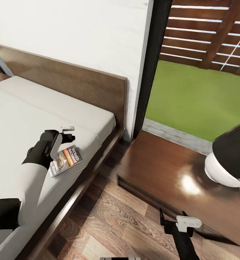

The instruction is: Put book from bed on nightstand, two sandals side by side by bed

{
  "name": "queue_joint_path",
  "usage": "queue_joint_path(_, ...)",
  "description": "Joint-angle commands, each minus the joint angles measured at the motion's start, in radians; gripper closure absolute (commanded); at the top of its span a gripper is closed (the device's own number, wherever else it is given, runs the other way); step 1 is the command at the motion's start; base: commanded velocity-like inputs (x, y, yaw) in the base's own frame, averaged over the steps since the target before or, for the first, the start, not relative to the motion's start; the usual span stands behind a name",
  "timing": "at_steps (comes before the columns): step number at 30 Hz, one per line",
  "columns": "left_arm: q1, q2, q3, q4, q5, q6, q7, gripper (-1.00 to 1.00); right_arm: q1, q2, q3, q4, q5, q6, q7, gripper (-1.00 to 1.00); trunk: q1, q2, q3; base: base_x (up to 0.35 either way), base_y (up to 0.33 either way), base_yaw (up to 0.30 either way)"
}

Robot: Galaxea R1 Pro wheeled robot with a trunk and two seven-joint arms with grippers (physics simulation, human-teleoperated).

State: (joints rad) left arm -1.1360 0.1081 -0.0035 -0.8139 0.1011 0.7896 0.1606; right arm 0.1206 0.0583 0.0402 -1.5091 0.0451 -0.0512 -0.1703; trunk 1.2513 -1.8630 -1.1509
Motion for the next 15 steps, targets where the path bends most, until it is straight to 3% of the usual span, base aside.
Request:
queue_joint_path(1,0.000,0.000,-0.001,-0.012,0.011,0.010,0.012,-1.00,0.000,0.000,0.001,0.000,0.005,-0.001,-0.006,-1.00,-0.004,0.007,0.003,0.000,0.000,0.000)
queue_joint_path(9,0.005,0.001,-0.001,-0.136,0.011,0.081,0.034,-1.00,0.000,0.000,0.001,0.002,0.004,0.000,-0.005,-1.00,-0.035,0.063,0.028,0.000,0.000,0.000)
queue_joint_path(10,0.020,0.014,-0.001,-0.245,0.011,0.120,0.035,-1.00,-0.001,0.001,0.001,0.005,0.004,0.000,-0.006,-1.00,-0.038,0.070,0.031,0.000,0.000,0.000)
queue_joint_path(12,0.035,0.020,-0.001,-0.290,0.011,0.129,0.035,-1.00,-0.001,0.001,0.001,0.008,0.004,0.000,-0.006,-1.00,-0.046,0.084,0.037,0.000,0.000,0.000)
queue_joint_path(15,0.100,0.027,0.001,-0.439,0.013,0.162,0.034,-1.00,-0.001,0.001,0.001,0.013,0.003,-0.001,-0.006,-1.00,-0.058,0.105,0.047,0.000,0.000,0.000)
